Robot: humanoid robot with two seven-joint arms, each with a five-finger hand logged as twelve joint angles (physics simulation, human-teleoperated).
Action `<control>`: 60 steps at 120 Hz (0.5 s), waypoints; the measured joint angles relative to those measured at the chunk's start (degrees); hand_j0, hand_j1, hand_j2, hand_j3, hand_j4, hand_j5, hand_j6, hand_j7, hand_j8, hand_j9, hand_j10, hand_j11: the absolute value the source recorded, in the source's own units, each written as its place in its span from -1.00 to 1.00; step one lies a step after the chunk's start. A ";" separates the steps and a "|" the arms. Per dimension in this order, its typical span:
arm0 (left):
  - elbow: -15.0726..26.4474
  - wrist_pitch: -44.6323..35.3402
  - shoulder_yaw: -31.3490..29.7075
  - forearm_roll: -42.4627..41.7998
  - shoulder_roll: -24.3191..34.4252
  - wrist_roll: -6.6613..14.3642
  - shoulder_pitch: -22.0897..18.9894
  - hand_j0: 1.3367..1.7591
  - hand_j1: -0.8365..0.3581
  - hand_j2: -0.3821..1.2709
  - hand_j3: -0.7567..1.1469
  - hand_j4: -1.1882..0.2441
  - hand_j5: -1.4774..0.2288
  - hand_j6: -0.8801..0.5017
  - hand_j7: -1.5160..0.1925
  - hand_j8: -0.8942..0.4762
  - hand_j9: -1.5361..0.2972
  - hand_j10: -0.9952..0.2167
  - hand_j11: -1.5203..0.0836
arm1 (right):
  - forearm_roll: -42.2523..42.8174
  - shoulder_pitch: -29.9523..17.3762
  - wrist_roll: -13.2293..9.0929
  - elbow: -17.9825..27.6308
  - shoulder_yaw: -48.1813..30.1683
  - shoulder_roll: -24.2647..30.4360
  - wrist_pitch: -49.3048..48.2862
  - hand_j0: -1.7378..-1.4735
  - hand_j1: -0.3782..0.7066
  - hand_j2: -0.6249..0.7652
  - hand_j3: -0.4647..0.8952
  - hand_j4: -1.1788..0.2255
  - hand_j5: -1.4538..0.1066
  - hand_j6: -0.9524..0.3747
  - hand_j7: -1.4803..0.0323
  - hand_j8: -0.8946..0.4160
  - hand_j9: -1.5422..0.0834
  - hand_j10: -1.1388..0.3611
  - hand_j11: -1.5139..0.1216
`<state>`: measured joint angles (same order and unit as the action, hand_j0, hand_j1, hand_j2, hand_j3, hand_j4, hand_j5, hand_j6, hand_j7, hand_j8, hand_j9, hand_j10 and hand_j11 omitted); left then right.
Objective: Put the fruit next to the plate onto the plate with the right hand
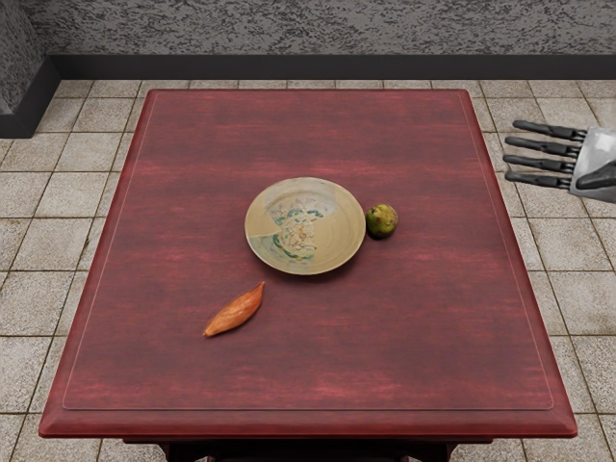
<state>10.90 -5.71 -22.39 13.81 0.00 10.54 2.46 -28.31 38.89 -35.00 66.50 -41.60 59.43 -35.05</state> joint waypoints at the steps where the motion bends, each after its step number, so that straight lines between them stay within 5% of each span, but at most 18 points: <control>1: 0.00 0.00 0.00 0.00 0.00 0.00 0.00 0.52 0.98 -0.54 -0.21 0.66 0.73 0.27 0.77 0.30 0.68 0.64 0.90 | 0.05 -0.04 0.00 -0.11 0.02 -0.04 0.00 -0.40 -0.89 -0.11 -0.32 0.65 0.82 0.41 0.91 0.34 0.86 0.49 0.81; 28: 0.00 0.00 0.00 0.01 0.00 0.00 0.00 0.52 0.98 -0.54 -0.21 0.66 0.73 0.27 0.77 0.30 0.68 0.64 0.90 | 7.49 1.87 0.00 1.44 -0.73 -1.05 -0.01 -0.40 -0.89 -0.11 -0.32 0.65 0.82 0.41 0.91 0.33 0.86 0.49 0.81; 60: 0.00 0.00 -0.01 0.00 0.00 0.00 0.00 0.52 0.98 -0.54 -0.21 0.66 0.73 0.27 0.77 0.30 0.68 0.64 0.90 | 53.49 5.16 0.00 25.36 -12.86 -12.63 8.00 -0.40 -0.88 -0.11 -0.32 0.64 0.81 0.39 0.90 0.32 0.85 0.48 0.80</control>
<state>10.90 -5.71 -22.40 13.80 0.00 10.54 2.46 25.18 44.05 -35.00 91.86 -54.46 46.80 -27.05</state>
